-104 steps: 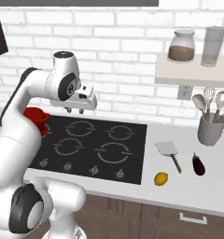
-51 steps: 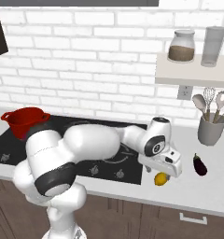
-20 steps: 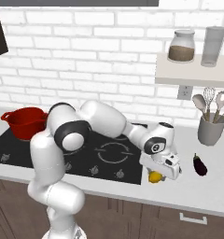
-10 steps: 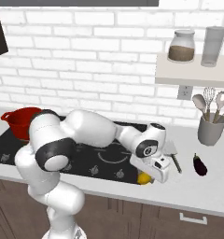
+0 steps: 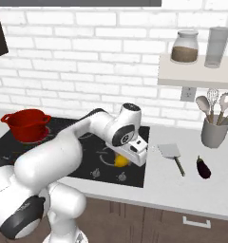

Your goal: Put the lemon and eggplant in the pot. Retrieve the spatula and lightly stir the vegetables in the pot.

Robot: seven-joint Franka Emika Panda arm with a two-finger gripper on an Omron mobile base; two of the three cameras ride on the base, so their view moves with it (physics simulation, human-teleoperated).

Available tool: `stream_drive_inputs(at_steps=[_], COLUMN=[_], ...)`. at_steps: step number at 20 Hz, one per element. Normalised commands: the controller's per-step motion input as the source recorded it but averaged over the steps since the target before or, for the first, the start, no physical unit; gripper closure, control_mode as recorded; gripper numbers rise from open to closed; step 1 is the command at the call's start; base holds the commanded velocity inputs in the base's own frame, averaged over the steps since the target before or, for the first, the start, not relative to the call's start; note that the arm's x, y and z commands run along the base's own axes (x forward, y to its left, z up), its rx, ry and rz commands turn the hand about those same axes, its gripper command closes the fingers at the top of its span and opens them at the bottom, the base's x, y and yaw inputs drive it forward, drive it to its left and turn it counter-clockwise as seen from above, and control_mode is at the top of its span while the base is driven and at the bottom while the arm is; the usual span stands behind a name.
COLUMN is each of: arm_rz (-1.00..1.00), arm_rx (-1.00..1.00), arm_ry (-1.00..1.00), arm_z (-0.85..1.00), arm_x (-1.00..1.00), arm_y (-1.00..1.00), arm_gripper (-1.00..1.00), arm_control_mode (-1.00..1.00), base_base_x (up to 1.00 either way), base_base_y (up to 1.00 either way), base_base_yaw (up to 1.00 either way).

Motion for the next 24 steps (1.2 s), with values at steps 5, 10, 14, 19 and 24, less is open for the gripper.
stream_drive_inputs(at_steps=[5,10,14,19,24], arm_rz=[0.11,0.13,0.15,0.16,0.18], arm_rx=[0.0,0.0,0.0,0.0,0.0], arm_ry=[-0.01,0.0,0.0,0.0,0.0], arm_z=[0.98,0.83,0.63,0.38,0.12], arm_x=[0.28,0.39,0.48,0.43,0.4], arm_y=[1.0,1.0,1.0,1.0,1.0], arm_gripper=[1.0,1.0,1.0,1.0,1.0], arm_control_mode=[-1.0,-1.0,-1.0,-1.0,-1.0], base_base_x=[0.0,0.0,0.0,0.0,0.0], base_base_y=[0.0,0.0,0.0,0.0,0.0], base_base_yaw=[0.0,0.0,0.0,0.0,0.0])
